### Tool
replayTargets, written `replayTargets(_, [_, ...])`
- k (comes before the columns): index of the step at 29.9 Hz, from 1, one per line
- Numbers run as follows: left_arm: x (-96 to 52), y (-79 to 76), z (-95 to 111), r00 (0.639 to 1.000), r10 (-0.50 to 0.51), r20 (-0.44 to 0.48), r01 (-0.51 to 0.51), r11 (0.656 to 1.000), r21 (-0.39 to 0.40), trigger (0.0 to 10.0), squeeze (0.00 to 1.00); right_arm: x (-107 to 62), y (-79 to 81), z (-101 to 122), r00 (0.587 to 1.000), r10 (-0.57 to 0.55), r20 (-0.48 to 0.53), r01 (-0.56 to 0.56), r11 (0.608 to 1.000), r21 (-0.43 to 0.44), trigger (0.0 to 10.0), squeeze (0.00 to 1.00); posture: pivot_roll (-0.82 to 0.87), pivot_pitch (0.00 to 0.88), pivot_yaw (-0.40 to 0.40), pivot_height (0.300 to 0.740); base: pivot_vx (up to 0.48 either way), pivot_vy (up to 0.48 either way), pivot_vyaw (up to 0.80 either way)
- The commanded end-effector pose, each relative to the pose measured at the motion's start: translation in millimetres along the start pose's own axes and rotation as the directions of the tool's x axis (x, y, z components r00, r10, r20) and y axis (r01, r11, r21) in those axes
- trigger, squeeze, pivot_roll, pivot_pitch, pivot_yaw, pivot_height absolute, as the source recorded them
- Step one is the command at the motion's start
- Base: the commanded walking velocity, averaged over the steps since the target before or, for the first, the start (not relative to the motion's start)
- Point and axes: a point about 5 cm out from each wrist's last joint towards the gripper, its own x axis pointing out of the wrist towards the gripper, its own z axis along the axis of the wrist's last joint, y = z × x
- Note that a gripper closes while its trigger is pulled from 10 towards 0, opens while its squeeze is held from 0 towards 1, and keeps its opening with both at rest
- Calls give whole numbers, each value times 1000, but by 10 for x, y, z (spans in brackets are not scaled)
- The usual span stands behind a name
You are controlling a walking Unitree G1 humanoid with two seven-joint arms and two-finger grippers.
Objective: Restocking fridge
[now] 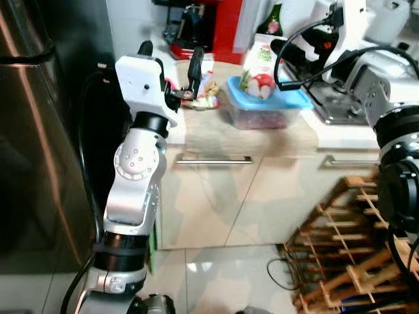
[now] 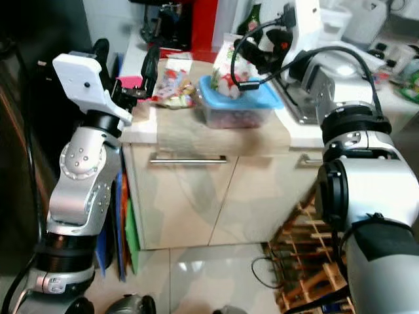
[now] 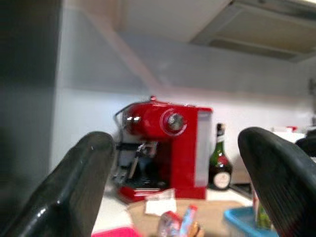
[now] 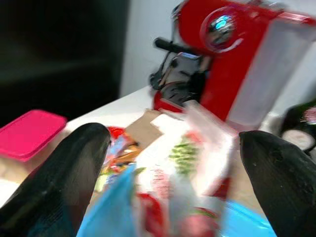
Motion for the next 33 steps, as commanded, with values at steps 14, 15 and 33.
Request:
replayTargets(14, [-298, -47, -30, 986, -70, -151, 71, 997, 3, 10000, 0, -729, 576, -278, 755, -392, 525, 531, 836, -140, 10000, 0, -20, 79, -66, 740, 0, 0, 0])
replayTargets(15, [-308, -55, -3, 988, -67, -137, 69, 998, 9, 10000, 0, -835, 683, -424, 753, -415, 512, 554, 819, -152, 10000, 0, -35, 76, -65, 740, 0, 0, 0])
replayTargets(33, [-329, 47, 151, 992, 99, 82, -113, 974, 195, 10000, 0, -1191, 972, -590, 698, -463, 547, 630, 759, -161, 10000, 0, -85, 8, -48, 740, 25, 0, 0])
